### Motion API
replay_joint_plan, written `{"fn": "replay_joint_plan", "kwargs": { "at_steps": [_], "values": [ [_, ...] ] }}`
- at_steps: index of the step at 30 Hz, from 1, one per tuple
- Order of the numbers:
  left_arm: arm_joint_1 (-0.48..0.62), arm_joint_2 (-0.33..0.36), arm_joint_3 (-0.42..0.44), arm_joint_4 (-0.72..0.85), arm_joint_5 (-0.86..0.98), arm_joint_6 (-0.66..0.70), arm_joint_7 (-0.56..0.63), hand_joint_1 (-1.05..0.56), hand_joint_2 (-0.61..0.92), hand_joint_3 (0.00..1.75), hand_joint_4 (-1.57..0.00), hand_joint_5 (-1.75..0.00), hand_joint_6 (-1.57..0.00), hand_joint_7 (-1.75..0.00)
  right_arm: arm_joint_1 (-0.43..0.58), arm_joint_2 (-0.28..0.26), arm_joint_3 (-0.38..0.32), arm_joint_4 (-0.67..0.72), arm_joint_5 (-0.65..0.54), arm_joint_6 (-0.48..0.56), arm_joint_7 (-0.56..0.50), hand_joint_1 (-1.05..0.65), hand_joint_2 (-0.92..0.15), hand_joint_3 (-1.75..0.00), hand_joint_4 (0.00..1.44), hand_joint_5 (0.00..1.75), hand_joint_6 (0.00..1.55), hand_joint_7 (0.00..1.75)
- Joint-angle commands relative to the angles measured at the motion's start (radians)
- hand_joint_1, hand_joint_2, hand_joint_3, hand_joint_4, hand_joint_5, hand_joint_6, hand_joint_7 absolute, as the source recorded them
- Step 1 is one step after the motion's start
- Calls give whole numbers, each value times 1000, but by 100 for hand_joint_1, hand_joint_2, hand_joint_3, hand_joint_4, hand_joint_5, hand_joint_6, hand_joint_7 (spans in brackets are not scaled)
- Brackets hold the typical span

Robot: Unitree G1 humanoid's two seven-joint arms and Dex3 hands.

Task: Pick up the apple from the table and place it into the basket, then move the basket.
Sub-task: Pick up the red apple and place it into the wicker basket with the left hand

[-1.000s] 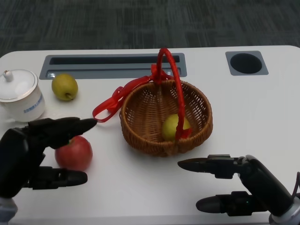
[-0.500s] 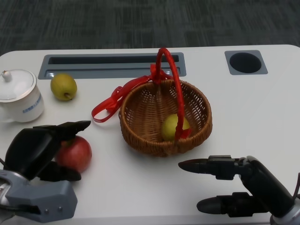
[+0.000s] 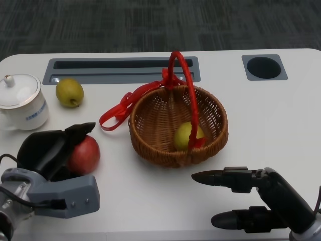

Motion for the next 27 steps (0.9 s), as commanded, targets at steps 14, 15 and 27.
{"fn": "replay_joint_plan", "kwargs": {
  "at_steps": [14,15,27],
  "values": [
    [46,25,-4,-54,-141,-194,51,-16,85,1,-113,-2,-107,-2,10,-4,-10,-15,-10,-4,-20,-52,-89,0,75,0,70,0],
    [53,26,15,-67,-168,-222,43,-17,85,1,-113,-2,-108,-2,10,-4,-9,-15,-9,-1,-19,-52,-89,0,75,0,70,0],
    [121,45,197,-280,-372,-393,-29,-10,85,0,-115,-1,-108,-1,0,-6,1,-4,6,0,-6,-52,-90,0,74,0,68,0]
  ]
}}
